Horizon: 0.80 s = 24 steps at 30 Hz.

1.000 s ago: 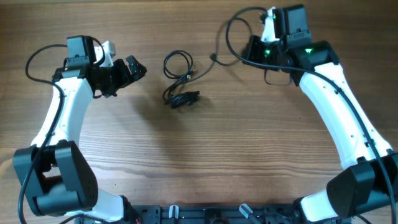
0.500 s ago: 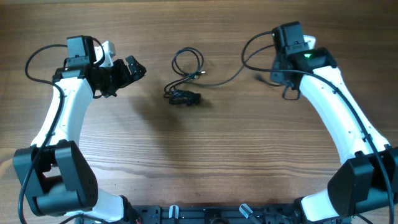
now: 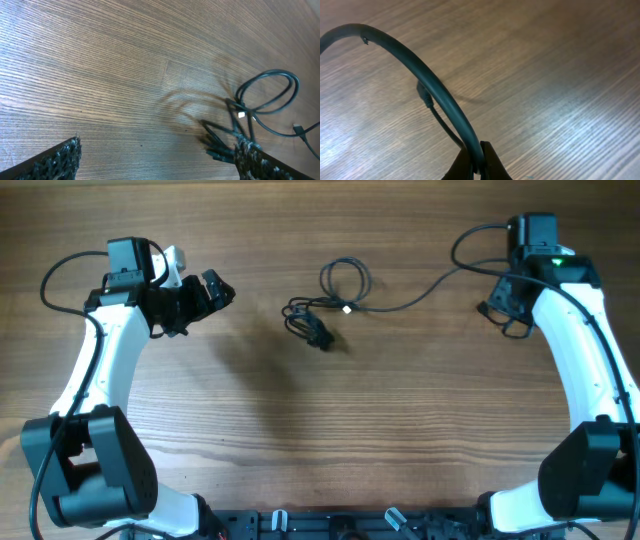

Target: Untangle cables

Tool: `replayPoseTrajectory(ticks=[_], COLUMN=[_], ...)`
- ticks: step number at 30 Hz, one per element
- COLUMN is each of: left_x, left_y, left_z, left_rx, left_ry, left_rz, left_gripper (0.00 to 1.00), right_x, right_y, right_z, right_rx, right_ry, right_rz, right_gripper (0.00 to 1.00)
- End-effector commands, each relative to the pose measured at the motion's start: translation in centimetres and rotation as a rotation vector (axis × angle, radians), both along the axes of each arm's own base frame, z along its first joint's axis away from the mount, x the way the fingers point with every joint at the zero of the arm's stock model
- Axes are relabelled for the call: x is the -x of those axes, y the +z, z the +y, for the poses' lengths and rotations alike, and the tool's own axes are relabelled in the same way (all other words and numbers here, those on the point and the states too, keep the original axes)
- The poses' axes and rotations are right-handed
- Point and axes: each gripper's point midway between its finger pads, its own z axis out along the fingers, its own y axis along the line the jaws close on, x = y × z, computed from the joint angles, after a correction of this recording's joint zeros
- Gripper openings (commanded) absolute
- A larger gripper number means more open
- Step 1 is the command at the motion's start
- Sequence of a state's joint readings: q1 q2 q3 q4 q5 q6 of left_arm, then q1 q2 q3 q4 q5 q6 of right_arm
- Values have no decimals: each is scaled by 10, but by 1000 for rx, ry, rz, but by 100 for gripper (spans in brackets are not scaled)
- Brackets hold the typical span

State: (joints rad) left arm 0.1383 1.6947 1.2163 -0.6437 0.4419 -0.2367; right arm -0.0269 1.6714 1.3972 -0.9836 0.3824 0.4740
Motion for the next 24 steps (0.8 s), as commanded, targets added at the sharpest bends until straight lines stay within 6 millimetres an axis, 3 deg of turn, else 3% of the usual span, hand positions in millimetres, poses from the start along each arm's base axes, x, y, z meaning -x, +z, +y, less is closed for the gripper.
replayPoseTrajectory(ticks=[1, 7, 8, 10, 11, 14, 21, 24], left_x=[1, 2, 1, 2, 2, 1, 1, 1], left_y=[1, 1, 1, 1, 1, 1, 2, 2], left_z=[-1, -2, -3, -3, -3, -3, -3, -3], left_rx=[-14, -14, -14, -14, -14, -14, -14, -14], left_ry=[-15, -18, -19, -21, -21, -21, -21, -21], left_rz=[-11, -11, -12, -12, -12, -12, -15, -15], left_gripper=[100, 100, 100, 100, 100, 100, 100, 100], right_x=[6, 11, 12, 12, 11, 8, -1, 1], right_y=[-2, -3, -3, -5, -6, -10, -14, -13], right_z=[-6, -17, -17, -16, -13, 3, 61, 72], right_rx=[-16, -11, -11, -21, -41, -135, -416, -483], right_ry=[-16, -46, -48, -48, -41, -10, 222, 237], right_rz=[13, 26, 28, 29, 27, 19, 12, 11], right_gripper=[4, 5, 10, 43, 53, 69, 77, 80])
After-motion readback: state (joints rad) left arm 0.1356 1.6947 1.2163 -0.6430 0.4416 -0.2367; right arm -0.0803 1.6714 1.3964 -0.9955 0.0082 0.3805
